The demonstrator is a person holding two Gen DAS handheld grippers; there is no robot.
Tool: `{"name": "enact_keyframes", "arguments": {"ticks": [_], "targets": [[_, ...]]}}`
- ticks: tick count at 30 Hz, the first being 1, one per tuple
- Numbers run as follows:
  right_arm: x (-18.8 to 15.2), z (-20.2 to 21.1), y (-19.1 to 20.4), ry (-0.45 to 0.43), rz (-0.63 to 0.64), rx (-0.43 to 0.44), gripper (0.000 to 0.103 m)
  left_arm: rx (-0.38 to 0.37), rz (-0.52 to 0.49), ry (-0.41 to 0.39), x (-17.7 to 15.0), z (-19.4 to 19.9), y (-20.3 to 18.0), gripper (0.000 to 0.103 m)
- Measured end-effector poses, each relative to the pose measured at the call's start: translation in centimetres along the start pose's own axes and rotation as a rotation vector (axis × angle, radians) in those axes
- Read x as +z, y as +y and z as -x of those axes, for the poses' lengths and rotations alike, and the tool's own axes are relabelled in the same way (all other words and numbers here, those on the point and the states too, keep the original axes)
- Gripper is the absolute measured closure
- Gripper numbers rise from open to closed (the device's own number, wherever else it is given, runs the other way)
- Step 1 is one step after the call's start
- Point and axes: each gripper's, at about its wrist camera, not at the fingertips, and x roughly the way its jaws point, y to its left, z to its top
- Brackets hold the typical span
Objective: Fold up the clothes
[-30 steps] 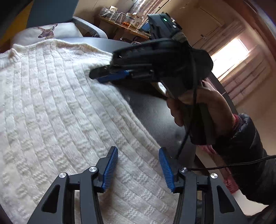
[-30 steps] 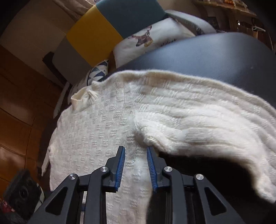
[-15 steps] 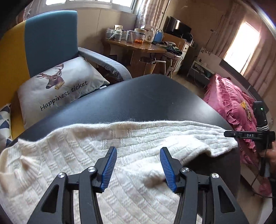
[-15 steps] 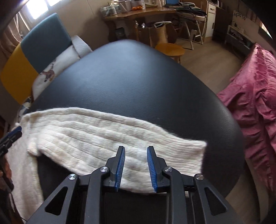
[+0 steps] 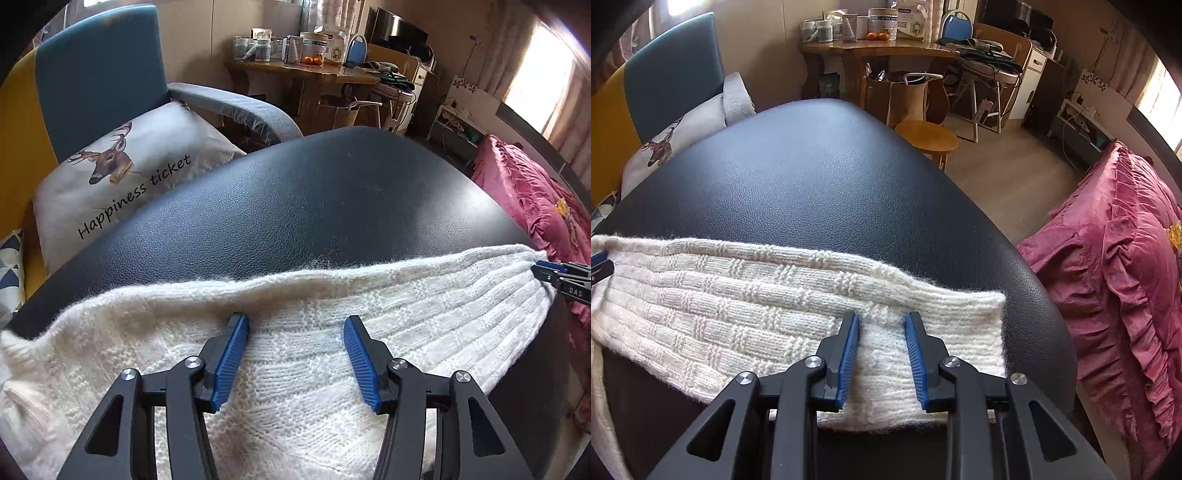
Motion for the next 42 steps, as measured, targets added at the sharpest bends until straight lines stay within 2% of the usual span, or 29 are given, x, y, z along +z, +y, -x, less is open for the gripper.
{"name": "enact_keyframes", "arguments": {"ticks": [5, 7, 9, 12, 13, 15, 17, 20, 21, 22, 23, 24, 26, 27, 29, 32, 35, 37, 39, 42], "targets": [[0.3, 1.9, 6.3, -0.022, 0.066, 0.172, 0.076, -0.102, 0.189, -0.049, -1.2, 4.0, 1.8, 0.048], [0.4, 2.7, 8.8, -0.030, 0.092, 0.241, 0.076, -0.106, 0.237, -0.086, -2.8, 6.7, 2.7, 0.048], [0.5, 3.4, 11.3, -0.039, 0.119, 0.310, 0.069, -0.113, 0.293, -0.103, -5.1, 9.2, 4.1, 0.048], [0.7, 4.5, 15.1, -0.052, 0.158, 0.414, 0.069, -0.049, 0.355, -0.116, -8.8, 12.3, 6.6, 0.048], [0.5, 4.9, 17.6, -0.049, 0.199, 0.457, 0.069, -0.021, 0.376, -0.121, -10.0, 13.3, 7.9, 0.048], [-0.3, 5.8, 24.7, -0.037, 0.326, 0.543, 0.069, 0.039, 0.423, -0.136, -11.9, 15.1, 10.7, 0.048], [-1.3, 7.0, 31.6, -0.046, 0.446, 0.589, 0.069, 0.096, 0.478, -0.147, -13.3, 16.4, 14.1, 0.048], [-1.5, 7.8, 39.7, -0.038, 0.551, 0.628, 0.069, 0.191, 0.520, -0.167, -14.2, 18.2, 18.9, 0.048], [-1.1, 7.6, 41.5, -0.028, 0.553, 0.618, 0.069, 0.205, 0.515, -0.165, -14.1, 18.5, 20.1, 0.048], [-0.7, 7.1, 42.8, -0.031, 0.553, 0.584, 0.069, 0.176, 0.514, -0.164, -13.9, 18.8, 21.0, 0.048], [-0.2, 6.7, 43.7, -0.041, 0.555, 0.538, 0.069, 0.141, 0.514, -0.163, -13.6, 19.1, 21.8, 0.048], [0.0, 6.2, 44.2, -0.037, 0.558, 0.521, 0.069, 0.073, 0.513, -0.167, -13.1, 19.2, 22.1, 0.048], [0.2, 5.4, 44.6, -0.008, 0.567, 0.531, 0.069, -0.051, 0.504, -0.167, -11.3, 18.7, 22.1, 0.045], [0.2, 5.0, 44.5, -0.001, 0.574, 0.524, 0.069, -0.088, 0.500, -0.166, -10.3, 18.2, 22.0, 0.045], [-0.1, 4.2, 44.0, 0.005, 0.590, 0.499, 0.069, -0.123, 0.489, -0.131, -8.2, 15.9, 22.0, 0.038], [-0.6, 3.1, 42.7, 0.025, 0.596, 0.508, 0.069, -0.174, 0.478, -0.059, -5.2, 12.0, 22.3, 0.038], [-0.9, 2.1, 42.0, 0.030, 0.587, 0.536, 0.069, -0.175, 0.524, 0.019, -3.5, 8.1, 23.8, 0.038], [-0.8, 2.1, 41.7, 0.011, 0.581, 0.567, 0.069, -0.168, 0.551, 0.043, -3.1, 6.7, 24.6, 0.038], [-0.3, 2.1, 41.9, -0.009, 0.585, 0.584, 0.069, -0.217, 0.550, 0.032, -2.9, 6.4, 24.7, 0.039], [-0.1, 1.7, 42.6, -0.026, 0.608, 0.544, 0.069, -0.298, 0.539, 0.027, -2.4, 6.0, 24.4, 0.045]]}}
